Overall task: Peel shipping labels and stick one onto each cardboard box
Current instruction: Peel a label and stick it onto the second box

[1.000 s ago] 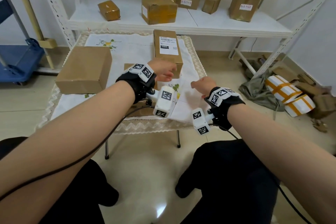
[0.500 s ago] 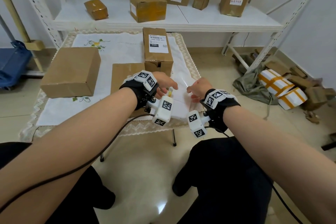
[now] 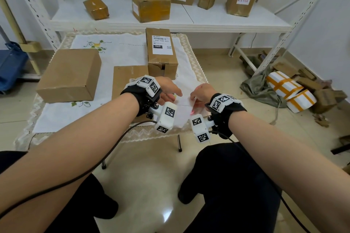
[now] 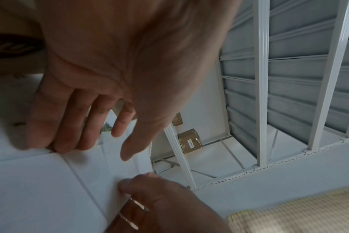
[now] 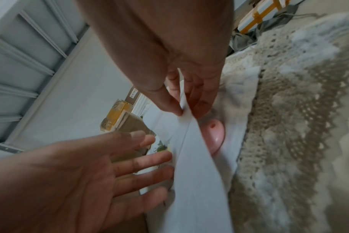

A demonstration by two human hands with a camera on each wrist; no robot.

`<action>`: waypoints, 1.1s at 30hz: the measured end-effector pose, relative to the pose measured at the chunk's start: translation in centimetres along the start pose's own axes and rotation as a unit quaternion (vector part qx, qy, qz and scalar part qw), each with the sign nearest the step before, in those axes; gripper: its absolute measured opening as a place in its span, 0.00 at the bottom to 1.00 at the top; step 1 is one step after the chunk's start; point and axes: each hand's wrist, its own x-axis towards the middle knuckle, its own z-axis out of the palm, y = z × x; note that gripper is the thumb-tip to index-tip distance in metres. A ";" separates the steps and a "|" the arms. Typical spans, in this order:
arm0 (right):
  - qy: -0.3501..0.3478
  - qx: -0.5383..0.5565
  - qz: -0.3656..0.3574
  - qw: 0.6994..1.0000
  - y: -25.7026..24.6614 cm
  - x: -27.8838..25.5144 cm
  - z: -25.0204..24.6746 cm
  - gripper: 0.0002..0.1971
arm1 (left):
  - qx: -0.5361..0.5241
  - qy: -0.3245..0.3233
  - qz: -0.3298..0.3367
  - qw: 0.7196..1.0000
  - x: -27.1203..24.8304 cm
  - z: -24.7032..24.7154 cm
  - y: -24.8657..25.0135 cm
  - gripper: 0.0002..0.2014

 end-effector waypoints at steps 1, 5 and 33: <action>-0.011 0.028 -0.006 1.000 0.1 0.0 0.0 0.12 | -0.003 0.001 0.004 1.000 0.1 0.0 -0.1 0.18; -0.017 0.132 -0.010 0.991 0.0 -0.4 0.1 0.15 | -0.026 -0.012 0.023 0.999 0.0 -0.4 0.2 0.12; 0.017 0.275 -0.130 0.952 -1.6 -1.7 0.2 0.48 | -0.084 0.111 0.127 0.982 0.4 -2.5 1.7 0.27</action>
